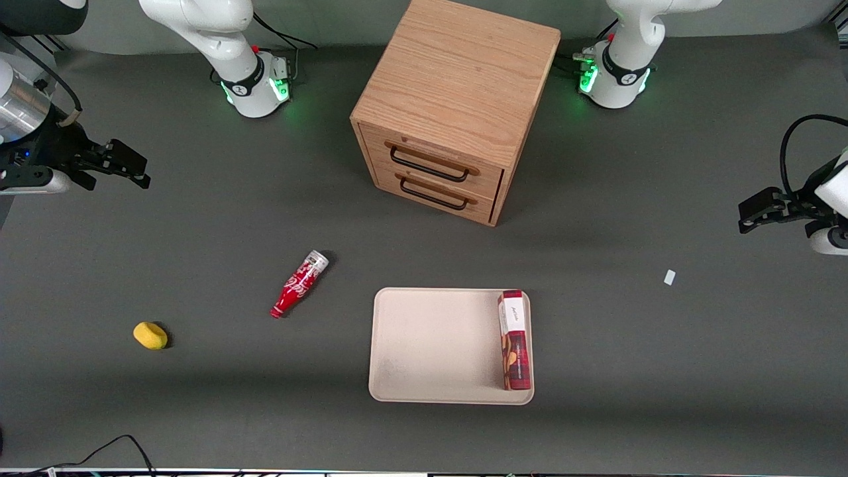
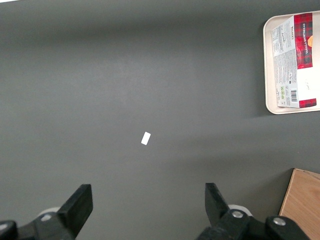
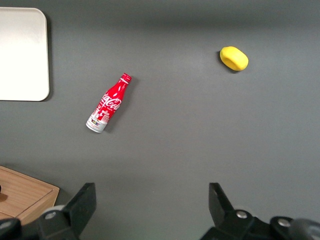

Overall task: Place coke bottle on tray
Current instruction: 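Move the right gripper down to the red Coca-Cola bottle lying on the table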

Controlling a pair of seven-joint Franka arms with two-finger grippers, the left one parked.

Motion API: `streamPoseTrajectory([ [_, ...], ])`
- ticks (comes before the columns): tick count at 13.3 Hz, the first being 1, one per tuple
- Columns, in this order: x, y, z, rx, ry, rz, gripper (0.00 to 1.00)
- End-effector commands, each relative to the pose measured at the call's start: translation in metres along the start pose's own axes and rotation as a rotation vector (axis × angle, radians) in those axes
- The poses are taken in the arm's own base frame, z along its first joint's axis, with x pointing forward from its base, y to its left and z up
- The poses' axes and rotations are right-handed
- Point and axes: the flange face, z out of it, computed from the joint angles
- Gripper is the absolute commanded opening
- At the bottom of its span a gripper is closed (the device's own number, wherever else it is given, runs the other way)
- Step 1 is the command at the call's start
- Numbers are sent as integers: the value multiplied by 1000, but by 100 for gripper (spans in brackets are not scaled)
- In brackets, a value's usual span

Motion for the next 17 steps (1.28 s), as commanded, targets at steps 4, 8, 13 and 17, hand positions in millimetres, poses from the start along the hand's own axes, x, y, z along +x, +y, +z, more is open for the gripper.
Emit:
streamPoseTrajectory([
  [4, 5, -12, 12, -12, -51, 175, 100],
  [8, 35, -87, 97, 9, -96, 332, 100],
  [13, 57, -121, 247, 53, -112, 584, 100],
  [17, 51, -136, 342, -65, -57, 668, 100],
])
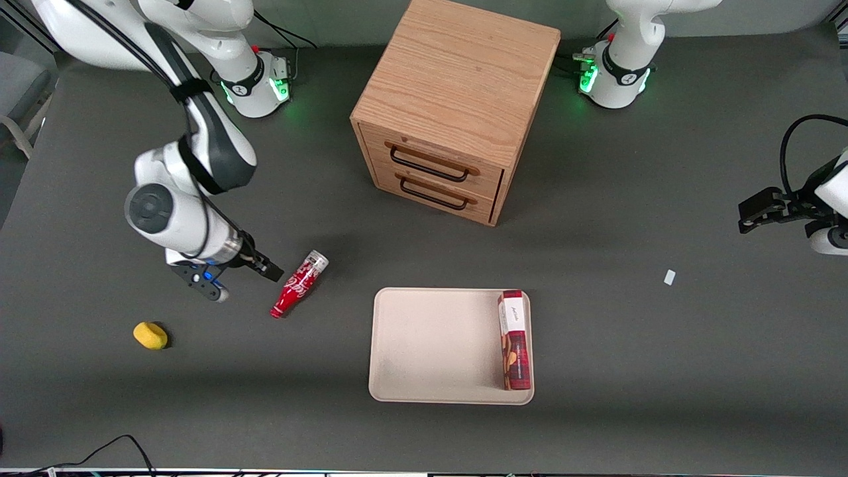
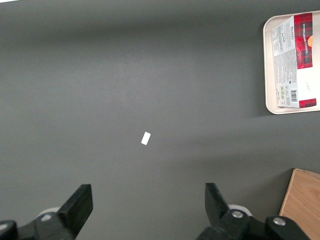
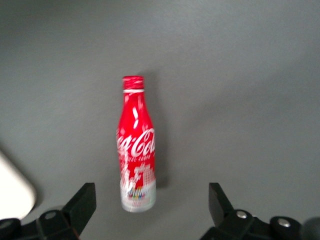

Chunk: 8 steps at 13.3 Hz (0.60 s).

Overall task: Place coke bottle on tray
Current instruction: 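Move the right gripper down to the red Coca-Cola bottle lying on the table, then close the right gripper around the bottle's body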

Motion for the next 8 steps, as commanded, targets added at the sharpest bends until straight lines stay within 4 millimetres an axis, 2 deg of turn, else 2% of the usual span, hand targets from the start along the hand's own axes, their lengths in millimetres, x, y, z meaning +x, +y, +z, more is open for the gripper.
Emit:
streamPoseTrajectory([
  [1, -5, -12, 53, -6, 47, 53, 100],
  [2, -6, -16, 72, 10, 47, 76, 100],
  [5, -16, -23, 114, 20, 76, 102, 100],
  [7, -23, -24, 131, 22, 95, 108, 100],
  [8, -23, -25, 132, 23, 98, 111, 95],
])
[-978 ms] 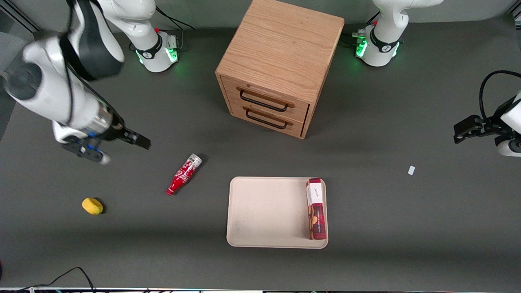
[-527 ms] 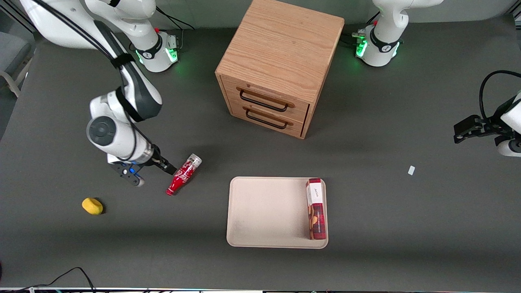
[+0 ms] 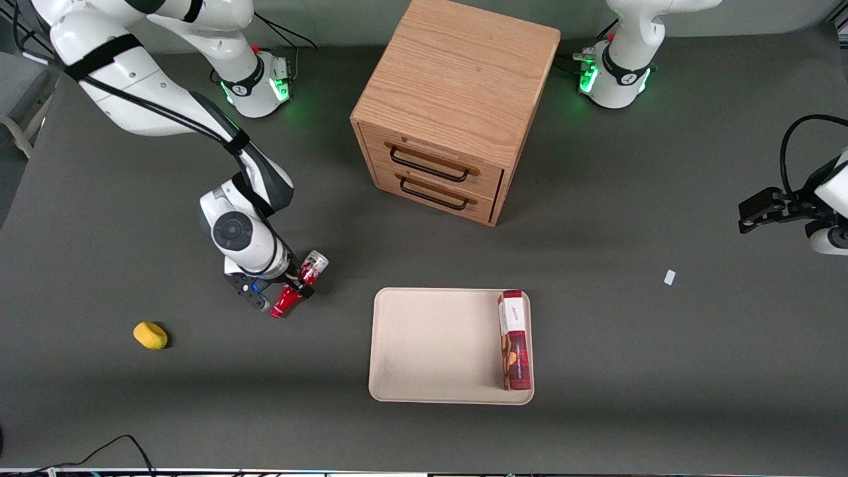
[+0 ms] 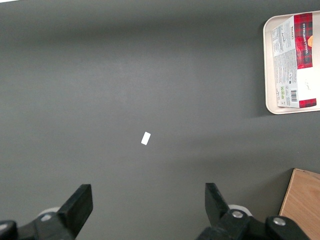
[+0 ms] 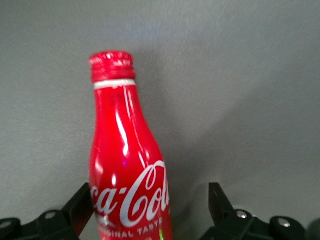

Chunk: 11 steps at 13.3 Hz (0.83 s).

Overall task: Place coke bottle on tray
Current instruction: 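Close the right gripper around the bottle's body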

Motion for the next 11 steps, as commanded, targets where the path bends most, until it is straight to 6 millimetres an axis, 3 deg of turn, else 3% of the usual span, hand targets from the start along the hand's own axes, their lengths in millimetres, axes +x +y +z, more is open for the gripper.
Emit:
streamPoseTrajectory([
  [1, -4, -5, 0, 14, 28, 17, 81],
  [3, -5, -6, -1, 16, 27, 17, 28],
  [4, -3, -7, -3, 19, 30, 18, 7],
  [5, -3, -8, -6, 24, 34, 18, 0],
  [7, -2, -18, -21, 46, 47, 5, 0],
  [9, 4, -31, -51, 51, 76, -5, 0],
  [11, 7, -62, -94, 55, 89, -9, 0],
])
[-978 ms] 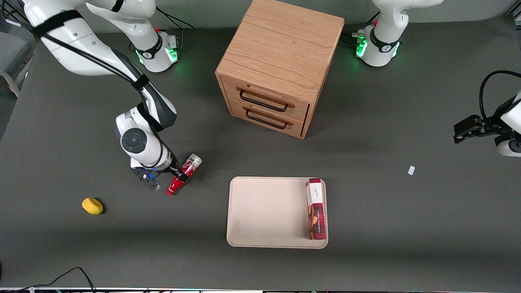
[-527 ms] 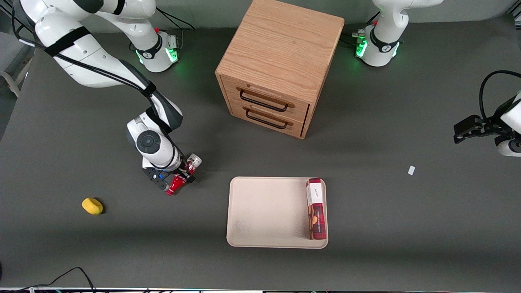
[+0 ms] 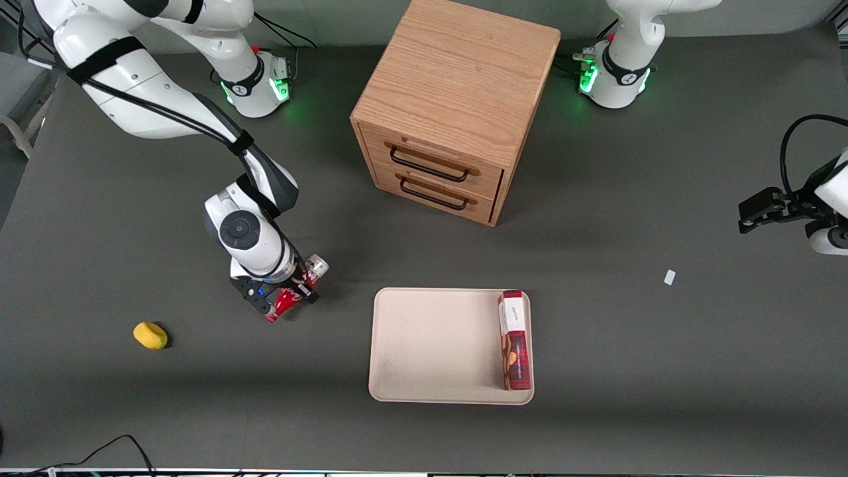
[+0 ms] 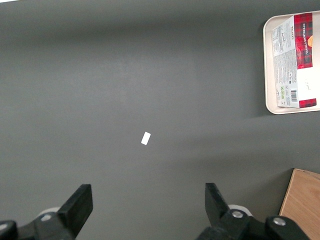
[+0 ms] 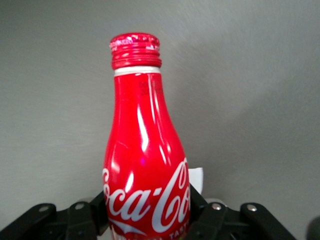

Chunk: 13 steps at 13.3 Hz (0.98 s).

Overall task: Place coke bottle on tray
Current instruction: 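Lift the bottle and carry it over the white tray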

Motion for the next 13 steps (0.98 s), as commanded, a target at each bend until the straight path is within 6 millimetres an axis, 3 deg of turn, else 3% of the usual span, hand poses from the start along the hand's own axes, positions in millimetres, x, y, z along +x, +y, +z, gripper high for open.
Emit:
streamPoseTrajectory([
  [1, 1, -50, -72, 32, 50, -16, 0],
  [4, -9, -111, -122, 120, 78, -135, 0],
  [6, -38, -164, -126, 183, 75, -210, 0],
  [9, -55, -210, -108, 220, 163, -457, 0],
  [13, -54, -220, -43, 308, 178, -597, 0],
])
